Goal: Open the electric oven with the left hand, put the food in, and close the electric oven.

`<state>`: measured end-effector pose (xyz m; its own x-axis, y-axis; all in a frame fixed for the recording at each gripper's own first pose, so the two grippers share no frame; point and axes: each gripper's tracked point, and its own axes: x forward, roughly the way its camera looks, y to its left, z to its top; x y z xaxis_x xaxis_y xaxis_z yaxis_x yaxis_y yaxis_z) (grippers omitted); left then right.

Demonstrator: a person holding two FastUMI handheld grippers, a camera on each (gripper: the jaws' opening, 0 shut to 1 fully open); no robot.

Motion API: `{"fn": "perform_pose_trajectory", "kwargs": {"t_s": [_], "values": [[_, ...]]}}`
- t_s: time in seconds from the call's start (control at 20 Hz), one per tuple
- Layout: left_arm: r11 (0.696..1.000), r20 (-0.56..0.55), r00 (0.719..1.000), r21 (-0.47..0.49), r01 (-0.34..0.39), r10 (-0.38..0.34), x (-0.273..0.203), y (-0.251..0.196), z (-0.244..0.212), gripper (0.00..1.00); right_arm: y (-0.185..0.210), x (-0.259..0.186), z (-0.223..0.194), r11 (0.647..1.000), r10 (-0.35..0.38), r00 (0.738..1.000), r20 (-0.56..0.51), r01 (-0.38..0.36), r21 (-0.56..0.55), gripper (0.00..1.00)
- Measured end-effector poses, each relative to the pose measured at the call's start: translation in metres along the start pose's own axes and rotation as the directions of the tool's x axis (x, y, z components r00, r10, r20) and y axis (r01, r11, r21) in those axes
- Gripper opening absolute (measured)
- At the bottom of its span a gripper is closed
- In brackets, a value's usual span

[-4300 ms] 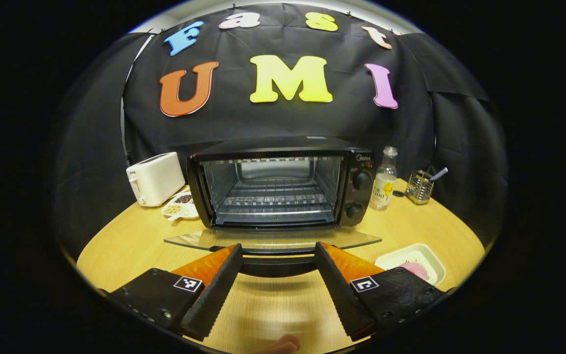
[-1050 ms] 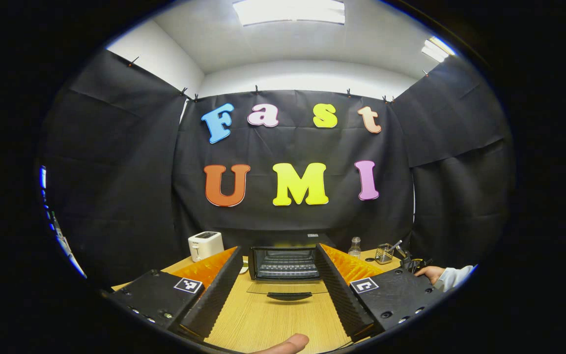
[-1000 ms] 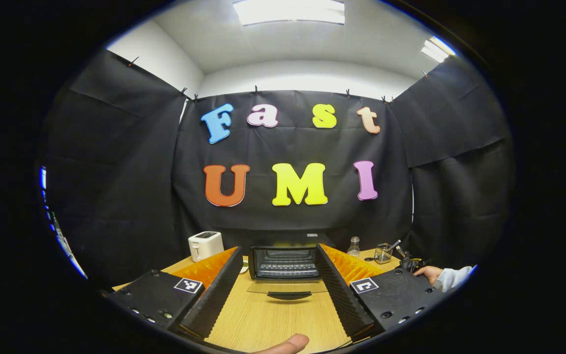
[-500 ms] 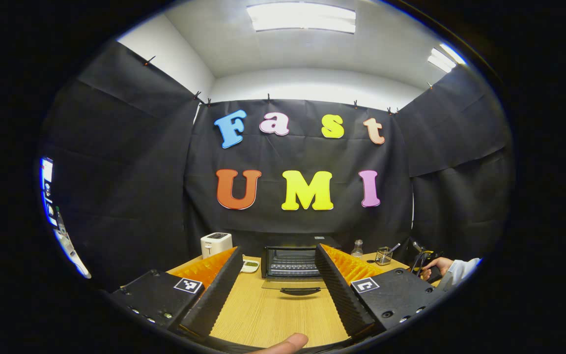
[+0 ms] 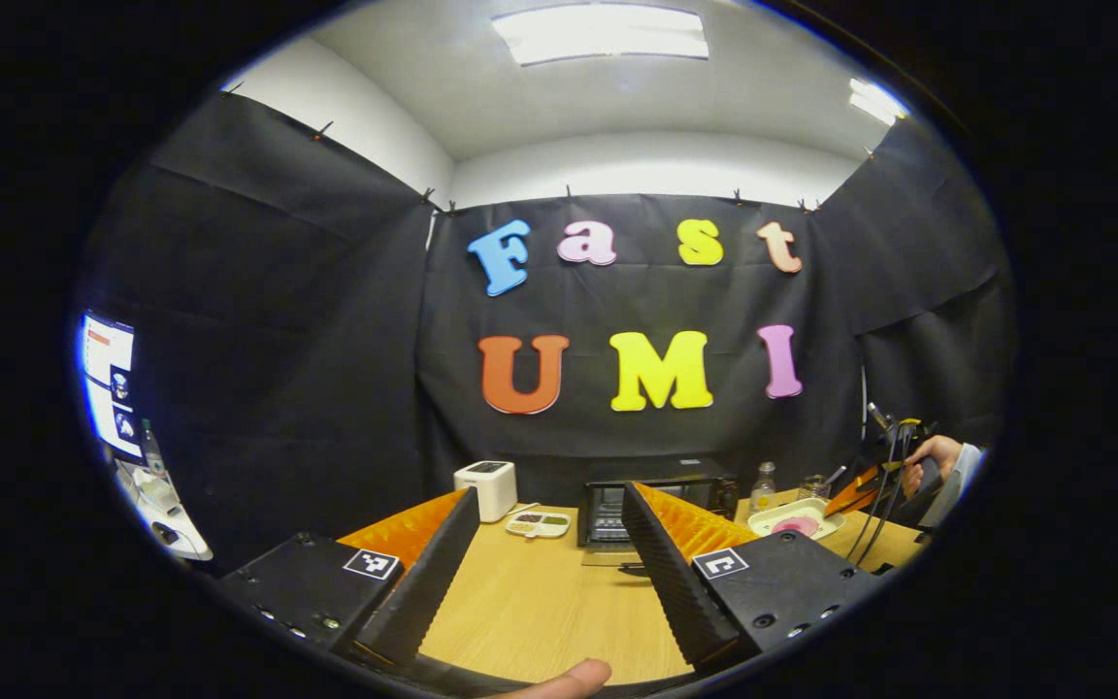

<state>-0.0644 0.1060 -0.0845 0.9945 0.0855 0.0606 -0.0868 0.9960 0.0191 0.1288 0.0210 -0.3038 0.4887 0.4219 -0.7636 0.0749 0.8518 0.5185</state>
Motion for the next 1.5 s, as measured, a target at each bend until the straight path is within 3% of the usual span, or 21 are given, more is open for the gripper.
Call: {"fn": "perform_pose_trajectory", "kwargs": {"t_s": [0.2,0.55,0.9,1.05,1.25,1.5], "values": [[0.999,-0.041,0.999,-0.038,-0.034,0.032,0.004,0.018,-0.016,0.94,0.068,0.034,-0.015,0.995,0.053,0.997,-0.063,-0.058,-0.078,0.05],[0.999,-0.037,0.999,0.043,-0.029,0.031,0.011,0.032,-0.021,0.94,0.128,0.122,-0.02,0.998,0.058,0.995,-0.085,-0.06,-0.017,0.04],[0.999,-0.057,0.998,0.032,0.02,-0.018,0.017,0.028,-0.028,0.93,0.141,0.185,0.007,0.997,-0.012,0.999,0.046,0.008,0.082,0.04],[1.0,-0.054,0.998,0.006,0.03,-0.03,0.021,0.024,-0.029,0.94,0.135,0.212,0.026,0.982,-0.05,0.99,0.132,0.024,0.189,0.04],[0.998,-0.05,0.998,-0.047,0.04,-0.042,0.042,0.015,-0.037,0.93,0.13,0.246,0.062,0.948,-0.077,0.955,0.285,-0.018,0.317,0.04],[0.999,-0.103,0.994,-0.021,0.027,-0.029,0.062,0.018,-0.062,0.94,0.131,0.282,0.102,0.922,-0.09,0.91,0.404,-0.077,0.379,0.04]]}}
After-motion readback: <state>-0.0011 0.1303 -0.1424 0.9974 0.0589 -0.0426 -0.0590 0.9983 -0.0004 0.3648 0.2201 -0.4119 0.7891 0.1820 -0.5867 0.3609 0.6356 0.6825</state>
